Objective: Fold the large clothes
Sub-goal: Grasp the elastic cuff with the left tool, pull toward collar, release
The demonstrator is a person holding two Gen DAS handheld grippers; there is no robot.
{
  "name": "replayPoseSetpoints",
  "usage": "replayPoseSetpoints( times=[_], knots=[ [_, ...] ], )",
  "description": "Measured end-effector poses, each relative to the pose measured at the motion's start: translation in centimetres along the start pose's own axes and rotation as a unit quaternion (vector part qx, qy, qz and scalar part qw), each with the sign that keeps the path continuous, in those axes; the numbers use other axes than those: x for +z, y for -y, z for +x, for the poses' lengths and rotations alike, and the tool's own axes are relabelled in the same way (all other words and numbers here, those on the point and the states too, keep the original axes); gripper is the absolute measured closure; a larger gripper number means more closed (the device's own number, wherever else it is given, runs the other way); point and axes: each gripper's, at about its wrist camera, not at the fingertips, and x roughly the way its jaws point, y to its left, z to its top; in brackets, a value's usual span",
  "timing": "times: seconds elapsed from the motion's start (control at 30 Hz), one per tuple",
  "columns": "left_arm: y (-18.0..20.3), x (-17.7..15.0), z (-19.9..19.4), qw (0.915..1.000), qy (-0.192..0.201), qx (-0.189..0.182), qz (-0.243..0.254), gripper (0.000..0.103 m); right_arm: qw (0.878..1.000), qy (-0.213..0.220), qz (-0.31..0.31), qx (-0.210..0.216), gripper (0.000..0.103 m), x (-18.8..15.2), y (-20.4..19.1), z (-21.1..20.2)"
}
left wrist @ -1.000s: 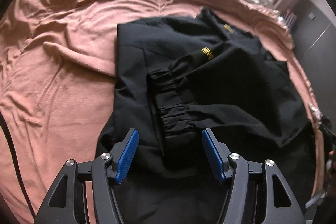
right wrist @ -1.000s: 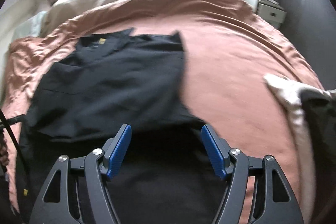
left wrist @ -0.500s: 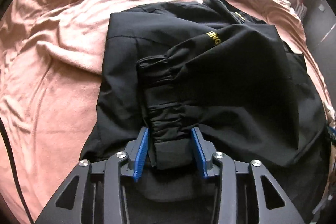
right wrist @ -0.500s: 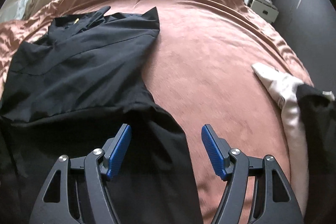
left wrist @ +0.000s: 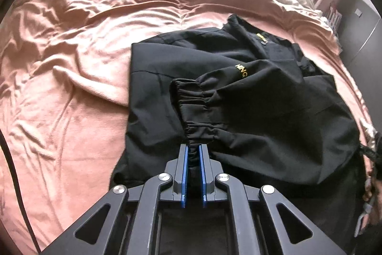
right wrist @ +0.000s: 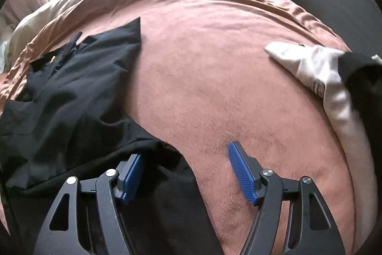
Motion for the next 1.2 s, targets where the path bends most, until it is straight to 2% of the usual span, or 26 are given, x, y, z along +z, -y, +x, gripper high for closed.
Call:
replayPoseSetpoints(
  times=[0.13, 0.33, 0.47, 0.53, 0.6, 0.7, 0.8, 0.87, 1.0, 1.1, 1.2],
  knots=[
    [-1.8, -0.8, 0.7, 0.9994, -0.013, 0.019, -0.026, 0.094, 1.000, -0.003, 0.006, 0.000, 0.036, -0.2, 0.0, -0.5],
    [-2.4, -1.2, 1.3, 0.9992, -0.027, 0.019, -0.024, 0.093, 1.000, -0.009, -0.012, -0.015, 0.036, -0.9, 0.0, -2.6],
    [-2.7, -0.5, 1.2, 0.9996, -0.018, 0.013, -0.017, 0.093, 0.998, 0.036, -0.008, 0.046, 0.035, -0.9, 0.0, -6.9],
    [-2.6, -0.2, 1.2, 0.9997, -0.019, 0.010, -0.015, 0.093, 0.997, 0.051, -0.012, 0.052, 0.035, -0.2, -0.3, -8.1],
    [-2.7, -0.1, 1.1, 0.9997, -0.020, 0.005, -0.014, 0.093, 0.997, 0.050, -0.024, 0.056, 0.036, 0.9, -1.4, -8.3],
    [-3.0, -0.1, 0.7, 0.9997, -0.019, -0.001, -0.015, 0.094, 0.997, 0.010, -0.046, 0.062, 0.036, 1.9, -3.3, -5.9],
    [-3.3, -0.3, 0.5, 0.9996, -0.022, 0.001, -0.019, 0.094, 0.996, -0.031, -0.074, 0.042, 0.036, 2.3, -4.9, -2.4],
    [-3.1, -0.4, 1.0, 0.9996, -0.026, 0.006, -0.010, 0.093, 0.996, -0.028, -0.087, 0.012, 0.036, 2.7, -5.5, -0.8],
    [-3.2, -0.2, 1.7, 0.9994, -0.030, -0.004, -0.019, 0.093, 0.997, -0.013, -0.060, -0.037, 0.036, 4.7, -4.8, 1.0],
    [-2.9, -0.2, 2.3, 0.9993, -0.035, -0.008, -0.011, 0.091, 0.997, -0.029, -0.049, -0.050, 0.036, 5.6, -4.2, 2.7],
    [-3.7, -0.3, 2.1, 0.9988, -0.039, -0.017, -0.022, 0.086, 0.996, -0.022, -0.055, -0.068, 0.036, 5.5, -4.2, 2.6]
  ],
)
